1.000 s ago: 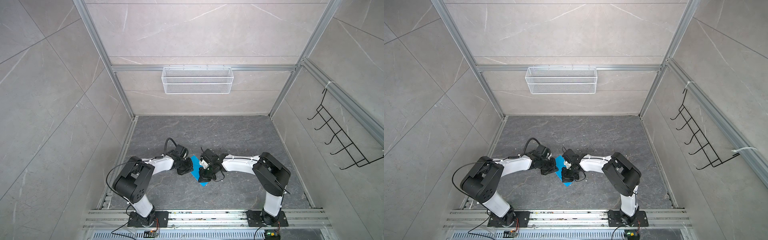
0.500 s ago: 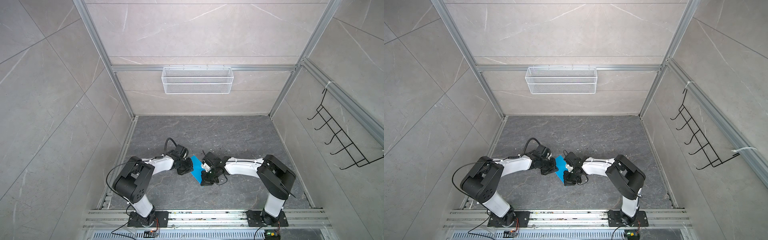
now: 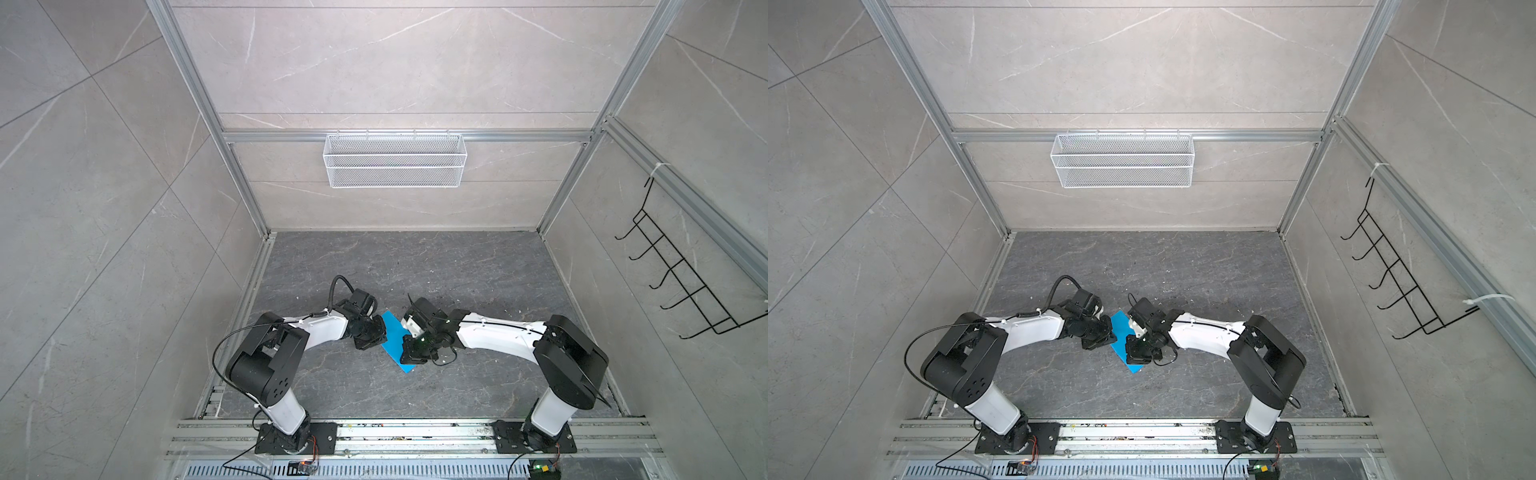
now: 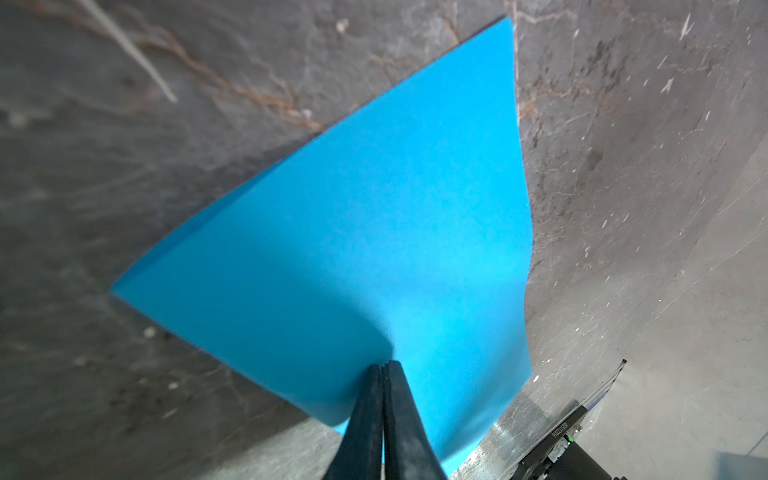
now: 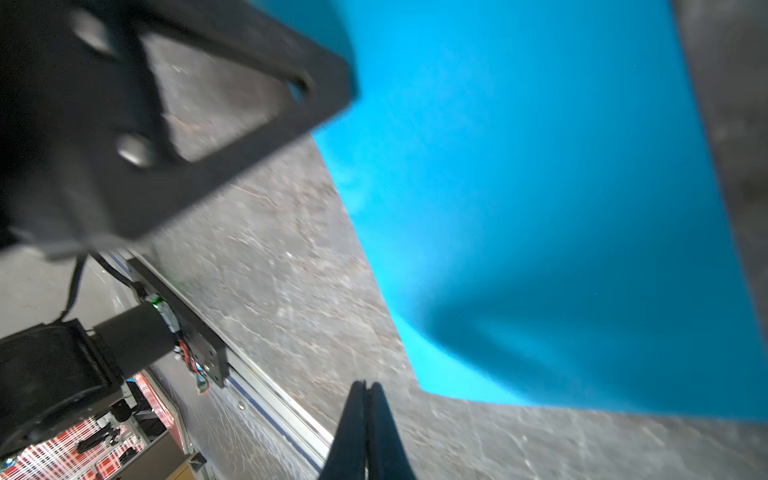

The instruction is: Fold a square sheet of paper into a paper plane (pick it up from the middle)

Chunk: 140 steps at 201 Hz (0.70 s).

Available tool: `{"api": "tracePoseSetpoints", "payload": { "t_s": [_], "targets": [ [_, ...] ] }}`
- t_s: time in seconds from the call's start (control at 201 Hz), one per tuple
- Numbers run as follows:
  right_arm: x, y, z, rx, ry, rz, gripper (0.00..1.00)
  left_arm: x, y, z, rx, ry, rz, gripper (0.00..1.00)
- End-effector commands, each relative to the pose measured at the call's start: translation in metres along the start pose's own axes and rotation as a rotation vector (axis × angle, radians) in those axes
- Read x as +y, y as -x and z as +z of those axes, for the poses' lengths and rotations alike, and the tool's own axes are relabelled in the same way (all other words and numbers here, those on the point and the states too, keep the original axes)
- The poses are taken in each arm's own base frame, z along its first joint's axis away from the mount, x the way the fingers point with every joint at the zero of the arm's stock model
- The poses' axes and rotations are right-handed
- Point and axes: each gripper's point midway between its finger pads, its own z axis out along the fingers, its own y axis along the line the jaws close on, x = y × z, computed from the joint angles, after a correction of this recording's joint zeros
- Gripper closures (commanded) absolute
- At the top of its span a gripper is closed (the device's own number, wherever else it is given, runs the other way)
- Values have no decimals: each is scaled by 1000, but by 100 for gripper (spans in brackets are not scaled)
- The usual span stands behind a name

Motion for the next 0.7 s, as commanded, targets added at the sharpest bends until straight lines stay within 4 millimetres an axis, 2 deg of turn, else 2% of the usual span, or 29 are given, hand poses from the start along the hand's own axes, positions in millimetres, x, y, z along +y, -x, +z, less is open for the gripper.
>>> {"api": "tracePoseSetpoints", "payload": {
  "t_s": [0.0,0.12,0.373,0.692],
  "targets": [
    [2,20,11,-33,-43,-42,92,-7,4,-5,-8,4,43,89],
    [5,33,21,-20,-69,-75,92,-13,5,-7,-1,-12,68,87],
    [-8,31,38,25,-110,-53,92,-32,8,-17,-10,-71,134,82],
    [-20,24,46,58,-141,-28,92,-18,-4,-19,10,-36,163,81]
  ]
}}
